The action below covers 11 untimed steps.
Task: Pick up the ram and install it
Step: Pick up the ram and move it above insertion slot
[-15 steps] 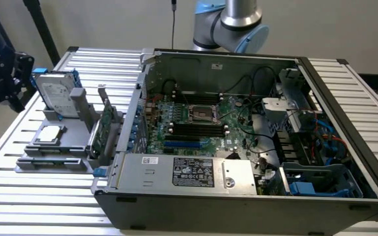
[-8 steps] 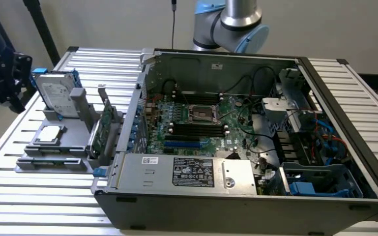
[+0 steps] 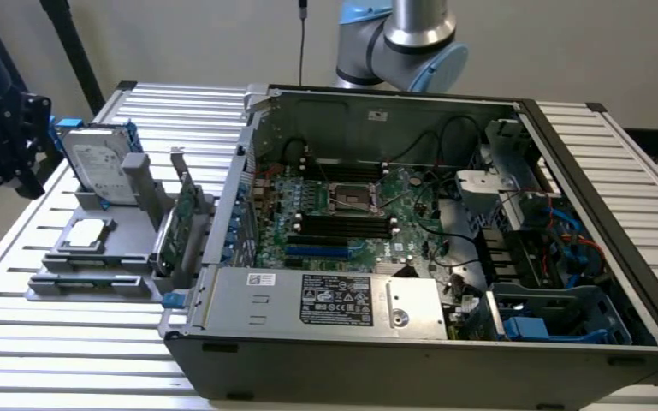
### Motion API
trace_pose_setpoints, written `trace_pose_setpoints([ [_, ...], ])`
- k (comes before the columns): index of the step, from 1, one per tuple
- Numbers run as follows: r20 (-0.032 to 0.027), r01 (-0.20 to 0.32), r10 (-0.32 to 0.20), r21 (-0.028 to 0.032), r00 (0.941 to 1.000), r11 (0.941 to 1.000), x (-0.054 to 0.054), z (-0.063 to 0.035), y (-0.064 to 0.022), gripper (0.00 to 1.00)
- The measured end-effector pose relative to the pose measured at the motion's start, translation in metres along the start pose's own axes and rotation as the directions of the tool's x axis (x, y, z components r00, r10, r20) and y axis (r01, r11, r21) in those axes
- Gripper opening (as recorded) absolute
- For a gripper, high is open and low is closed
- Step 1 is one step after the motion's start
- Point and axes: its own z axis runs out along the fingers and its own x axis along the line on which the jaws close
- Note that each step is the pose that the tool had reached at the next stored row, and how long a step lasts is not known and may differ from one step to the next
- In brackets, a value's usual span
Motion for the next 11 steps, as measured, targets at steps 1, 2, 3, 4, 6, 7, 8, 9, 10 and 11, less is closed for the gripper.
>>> trace_pose_setpoints([
  [1,-0.0007,0.017,-0.017,0.0001,0.9998,0.9998,0.0000,0.0003,0.0000,0.11],
  [2,-0.0015,0.036,-0.036,0.0001,0.9994,0.9994,0.0000,0.0005,0.0000,0.11],
  [3,-0.0023,0.054,-0.054,0.0002,0.9985,0.9985,0.0000,0.0007,0.0000,0.11],
  [4,-0.0031,0.073,-0.073,0.0003,0.9973,0.9973,0.0000,0.0009,0.0000,0.11],
  [6,-0.0046,0.109,-0.109,0.0010,0.9940,0.9940,0.0000,0.0011,0.0000,0.11],
  [7,-0.0052,0.127,-0.127,0.0020,0.9919,0.9919,0.0000,0.0012,0.0000,0.11],
  [8,-0.0058,0.145,-0.145,0.0034,0.9895,0.9895,0.0000,0.0013,0.0000,0.11],
  [9,-0.0061,0.159,-0.159,0.0050,0.9873,0.9873,0.0000,0.0013,-0.0001,0.11],
  [10,-0.0063,0.169,-0.168,0.0063,0.9857,0.9857,-0.0001,0.0014,-0.0003,0.11],
  [11,-0.0065,0.175,-0.175,0.0063,0.9846,0.9846,-0.0002,0.0014,-0.0012,0.11],
])
